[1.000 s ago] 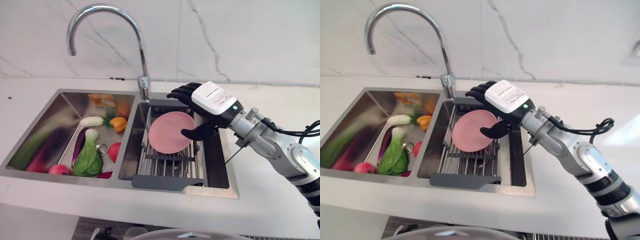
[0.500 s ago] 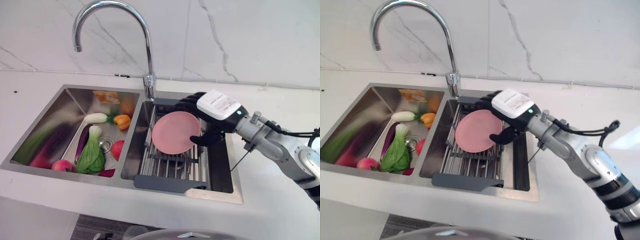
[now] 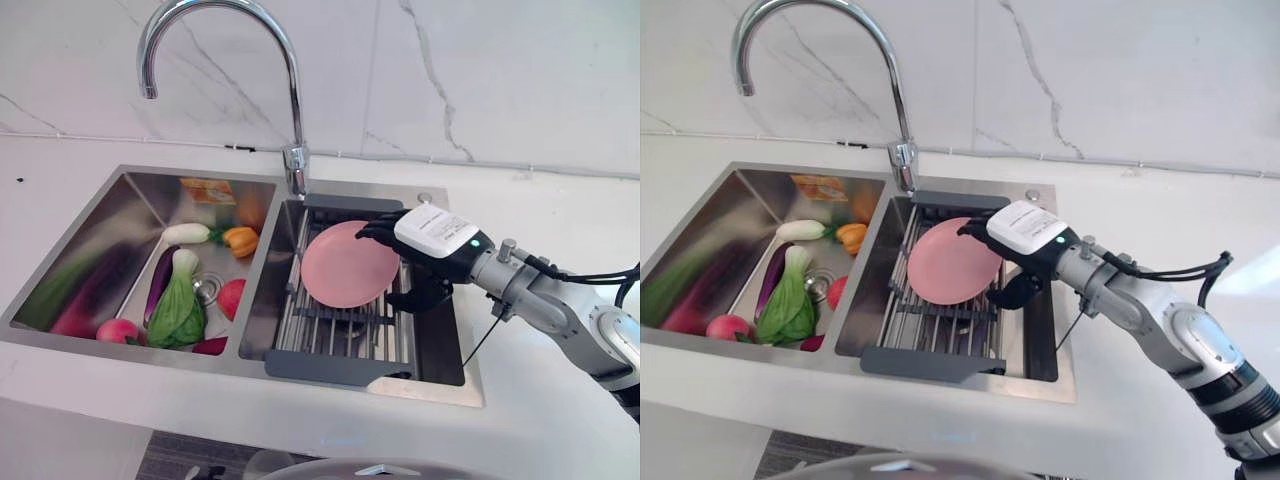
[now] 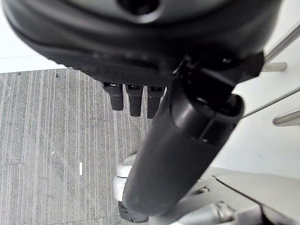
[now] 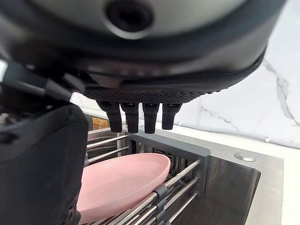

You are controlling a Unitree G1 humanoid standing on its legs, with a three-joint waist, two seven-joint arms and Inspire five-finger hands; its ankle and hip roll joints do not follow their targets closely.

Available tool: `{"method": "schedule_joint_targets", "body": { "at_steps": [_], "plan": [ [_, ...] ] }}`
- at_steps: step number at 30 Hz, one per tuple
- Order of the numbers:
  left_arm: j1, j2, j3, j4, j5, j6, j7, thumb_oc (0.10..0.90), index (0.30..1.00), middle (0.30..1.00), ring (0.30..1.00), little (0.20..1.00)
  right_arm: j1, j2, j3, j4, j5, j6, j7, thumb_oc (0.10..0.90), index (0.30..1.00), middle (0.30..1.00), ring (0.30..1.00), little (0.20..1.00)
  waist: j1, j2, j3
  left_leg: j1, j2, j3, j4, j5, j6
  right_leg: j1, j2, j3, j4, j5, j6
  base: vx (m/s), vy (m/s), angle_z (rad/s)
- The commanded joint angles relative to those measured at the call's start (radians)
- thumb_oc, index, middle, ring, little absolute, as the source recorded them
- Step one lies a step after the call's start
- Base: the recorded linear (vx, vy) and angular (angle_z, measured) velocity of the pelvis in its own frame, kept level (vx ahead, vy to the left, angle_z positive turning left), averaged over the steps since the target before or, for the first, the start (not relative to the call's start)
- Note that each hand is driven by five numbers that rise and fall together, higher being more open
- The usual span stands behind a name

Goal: Place the dishes in the dishwasher.

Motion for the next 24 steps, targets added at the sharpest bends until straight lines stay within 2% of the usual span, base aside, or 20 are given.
{"method": "schedule_joint_targets", "body": {
  "at_steps": [1,6,11,18,24],
  "plan": [
    [-0.065,0.013,-0.014,0.051,0.0,-0.014,-0.001,0.8,0.9,0.9,0.9,0.9,-0.045,-0.013,-0.033,-0.095,0.025,0.004,-0.048,0.8,0.9,0.9,0.9,0.9,0.022,0.004,-0.057,-0.015,0.022,0.045,0.002,-0.004,-0.001,0.027,0.015,-0.023,0.066,-0.059,-0.03,0.0,0.0,0.0],
    [-0.065,0.015,-0.016,0.052,0.0,-0.009,0.002,0.8,0.9,0.9,0.9,0.9,-0.05,0.032,-0.026,-0.066,-0.023,0.023,-0.059,0.8,0.9,0.9,0.9,0.9,0.031,0.003,-0.05,-0.032,0.013,0.025,0.002,0.008,0.003,0.02,0.012,-0.035,0.079,-0.057,-0.034,-0.01,0.013,0.14],
    [-0.071,0.012,-0.004,0.049,-0.016,0.001,0.01,0.8,0.9,0.9,0.9,0.9,-0.054,0.091,-0.012,-0.025,-0.135,0.045,-0.083,0.8,0.9,0.9,0.9,0.9,0.061,-0.006,-0.037,-0.046,0.01,-0.008,0.002,0.001,0.004,0.024,0.014,-0.057,0.09,-0.074,-0.036,0.0,0.001,0.16],
    [-0.079,0.007,0.01,0.048,-0.024,0.007,0.011,0.8,0.9,0.9,0.9,0.9,-0.011,0.104,-0.004,0.026,-0.25,0.048,-0.09,0.8,0.9,0.9,0.9,0.9,0.079,-0.015,-0.019,-0.066,0.006,-0.027,0.002,0.01,0.002,0.024,0.013,-0.081,0.092,-0.073,-0.035,-0.02,-0.003,0.1],
    [-0.079,-0.001,0.014,0.046,-0.027,0.01,0.006,0.8,0.9,0.9,0.9,0.9,0.037,0.099,-0.011,0.049,-0.318,0.038,-0.094,0.8,0.9,0.9,0.9,0.9,0.076,-0.014,-0.015,-0.068,0.003,-0.029,0.002,0.011,0.0,0.028,0.014,-0.082,0.082,-0.071,-0.035,0.0,0.0,0.0]
  ]
}}
